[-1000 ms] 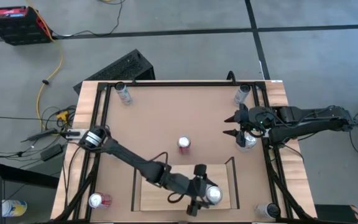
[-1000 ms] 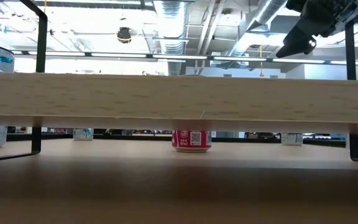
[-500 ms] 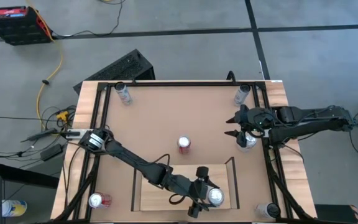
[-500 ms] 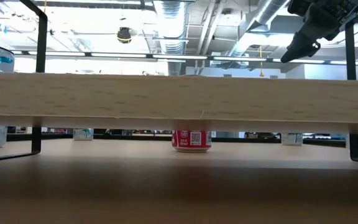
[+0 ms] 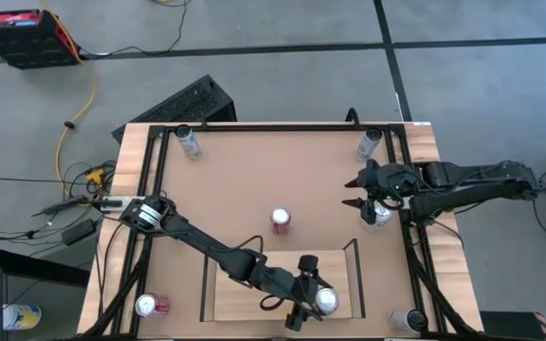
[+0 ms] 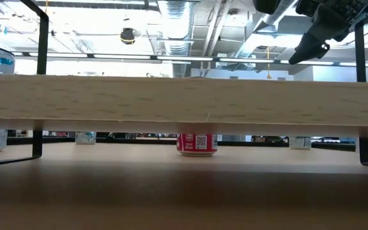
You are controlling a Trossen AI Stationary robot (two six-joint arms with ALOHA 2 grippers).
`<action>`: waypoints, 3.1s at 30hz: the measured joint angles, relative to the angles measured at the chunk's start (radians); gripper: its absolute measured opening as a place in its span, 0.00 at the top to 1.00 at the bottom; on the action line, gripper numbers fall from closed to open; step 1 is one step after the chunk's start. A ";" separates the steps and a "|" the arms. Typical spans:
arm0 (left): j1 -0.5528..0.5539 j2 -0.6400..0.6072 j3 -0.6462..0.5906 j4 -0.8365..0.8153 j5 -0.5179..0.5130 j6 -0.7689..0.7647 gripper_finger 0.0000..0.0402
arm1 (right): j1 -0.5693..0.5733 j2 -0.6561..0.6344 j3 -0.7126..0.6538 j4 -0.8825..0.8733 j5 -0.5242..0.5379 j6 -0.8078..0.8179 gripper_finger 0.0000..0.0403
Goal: Place canned beverage on shelf
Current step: Put the top silver soda can on the shelf
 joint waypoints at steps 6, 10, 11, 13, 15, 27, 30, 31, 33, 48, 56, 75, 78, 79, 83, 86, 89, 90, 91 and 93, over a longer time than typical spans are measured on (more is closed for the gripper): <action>0.000 0.000 0.000 0.006 0.015 -0.002 0.30 | 0.000 0.000 0.000 0.000 0.000 0.000 0.31; 0.000 0.000 0.000 0.005 0.021 -0.007 0.20 | 0.000 0.000 0.000 0.000 0.000 0.000 0.31; 0.000 0.000 0.000 0.011 0.019 -0.008 0.16 | 0.000 0.000 0.000 0.000 0.000 0.000 0.31; 0.000 -0.001 0.001 0.020 0.014 -0.010 0.11 | 0.000 0.000 0.000 0.000 0.000 0.000 0.31; 0.000 -0.001 0.001 0.026 0.012 -0.010 0.09 | 0.000 0.000 0.000 0.000 0.000 0.000 0.31; -0.001 -0.054 0.001 -0.017 0.012 0.044 0.08 | 0.000 0.000 0.000 -0.001 -0.001 0.000 0.31; -0.006 -0.108 0.001 -0.110 0.051 0.050 0.08 | 0.000 0.000 0.000 -0.005 -0.001 0.000 0.31; -0.008 -0.125 0.001 -0.142 0.070 0.053 0.08 | 0.000 0.000 0.000 -0.008 -0.001 0.000 0.31; -0.015 -0.157 0.001 -0.208 0.081 0.050 0.08 | 0.000 0.000 0.000 -0.019 -0.001 0.000 0.31; -0.041 -0.148 0.000 -0.383 0.130 0.033 0.45 | 0.000 0.000 0.000 -0.027 -0.002 0.000 0.31; -0.025 -0.099 0.000 -0.388 0.189 0.063 0.96 | 0.000 -0.001 -0.001 -0.044 -0.002 0.016 0.31; 0.008 -0.080 0.000 -0.278 0.267 0.079 1.00 | 0.000 0.000 -0.001 -0.045 -0.002 0.018 0.31; 0.009 -0.080 0.000 -0.273 0.267 0.080 1.00 | 0.000 0.000 -0.001 -0.045 -0.002 0.018 0.31; 0.009 -0.080 0.000 -0.266 0.267 0.082 1.00 | 0.000 0.000 -0.001 -0.045 -0.002 0.018 0.31; 0.009 -0.080 0.000 -0.247 0.267 0.101 1.00 | 0.000 0.000 -0.001 -0.045 -0.002 0.018 0.31; 0.009 -0.080 0.000 -0.251 0.267 0.108 1.00 | 0.000 0.000 -0.001 -0.045 -0.002 0.018 0.31; 0.010 -0.080 0.000 -0.250 0.267 0.113 1.00 | 0.000 0.000 -0.001 -0.045 -0.002 0.018 0.31; 0.010 -0.080 0.000 -0.248 0.267 0.121 1.00 | 0.000 0.000 -0.001 -0.045 -0.002 0.018 0.31; 0.010 -0.080 0.000 -0.245 0.267 0.127 1.00 | 0.000 0.000 -0.001 -0.045 -0.002 0.018 0.31; 0.010 -0.080 0.000 -0.238 0.267 0.132 1.00 | 0.000 0.000 -0.001 -0.045 -0.002 0.018 0.31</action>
